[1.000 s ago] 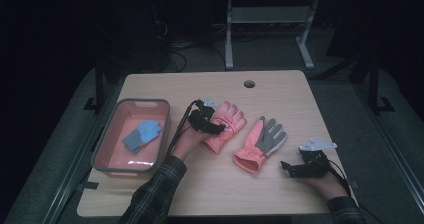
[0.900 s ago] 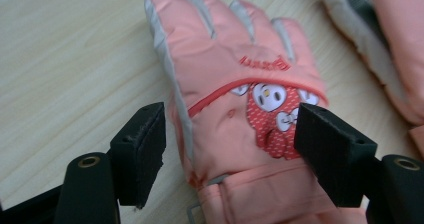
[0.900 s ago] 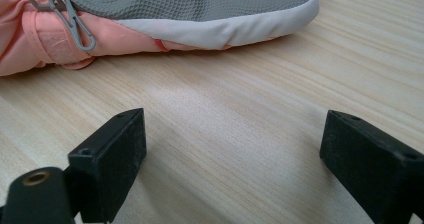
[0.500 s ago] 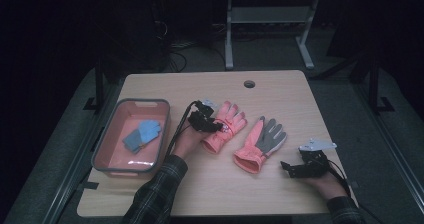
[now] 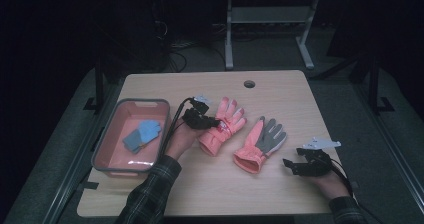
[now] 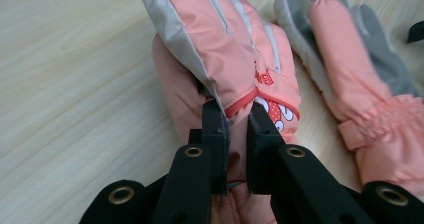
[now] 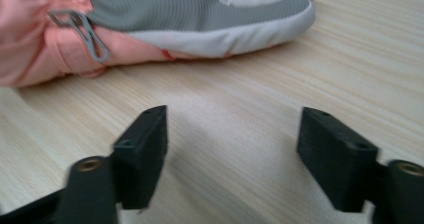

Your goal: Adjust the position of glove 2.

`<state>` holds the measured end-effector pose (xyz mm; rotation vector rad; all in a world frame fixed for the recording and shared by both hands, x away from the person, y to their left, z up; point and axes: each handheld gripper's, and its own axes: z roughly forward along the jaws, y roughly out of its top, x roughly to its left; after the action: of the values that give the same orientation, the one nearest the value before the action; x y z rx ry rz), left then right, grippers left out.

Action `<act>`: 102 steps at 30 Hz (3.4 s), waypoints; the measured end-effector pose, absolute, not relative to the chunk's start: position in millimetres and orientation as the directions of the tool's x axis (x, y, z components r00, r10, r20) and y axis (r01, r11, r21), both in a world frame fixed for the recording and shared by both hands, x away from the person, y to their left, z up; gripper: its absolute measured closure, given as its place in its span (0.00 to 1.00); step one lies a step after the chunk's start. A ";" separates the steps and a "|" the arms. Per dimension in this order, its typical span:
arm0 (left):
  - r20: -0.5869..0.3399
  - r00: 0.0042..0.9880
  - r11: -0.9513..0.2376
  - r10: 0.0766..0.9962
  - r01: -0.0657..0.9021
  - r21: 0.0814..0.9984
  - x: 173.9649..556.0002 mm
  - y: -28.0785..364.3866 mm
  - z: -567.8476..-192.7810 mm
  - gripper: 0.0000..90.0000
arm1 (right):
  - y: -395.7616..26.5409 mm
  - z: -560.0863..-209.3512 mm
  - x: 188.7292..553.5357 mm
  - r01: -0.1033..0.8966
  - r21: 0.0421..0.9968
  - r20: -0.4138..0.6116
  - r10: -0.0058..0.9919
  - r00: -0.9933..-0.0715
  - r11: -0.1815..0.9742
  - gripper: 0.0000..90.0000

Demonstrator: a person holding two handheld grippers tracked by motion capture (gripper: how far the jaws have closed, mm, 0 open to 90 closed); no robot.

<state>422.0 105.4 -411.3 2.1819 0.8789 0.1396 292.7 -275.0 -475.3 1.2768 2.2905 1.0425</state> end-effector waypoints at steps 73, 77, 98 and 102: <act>-0.259 0.882 -0.620 0.395 0.464 0.633 423.7 2.8 -400.5 0.75 | -220.4 -413.1 347.2 0.473 0.819 0.102 0.729 -0.677 0.324 1.00; -0.229 0.890 -0.642 0.395 0.445 0.624 422.9 1.4 -404.5 0.67 | -211.9 -415.2 357.7 0.479 0.814 0.102 0.731 -0.674 0.328 1.00; -0.370 0.835 -0.626 0.408 0.551 0.552 430.5 -2.4 -448.5 0.20 | -205.2 -444.4 358.7 0.542 0.738 0.101 0.729 -0.677 0.402 1.00; -0.375 0.835 -0.634 0.403 0.550 0.544 428.7 -5.3 -450.9 0.20 | -206.6 -445.4 354.8 0.530 0.737 0.080 0.725 -0.685 0.420 1.00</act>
<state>428.7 -5.3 -450.9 2.3408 0.6921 -0.2859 354.8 -206.6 -445.4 1.0962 2.4254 1.1214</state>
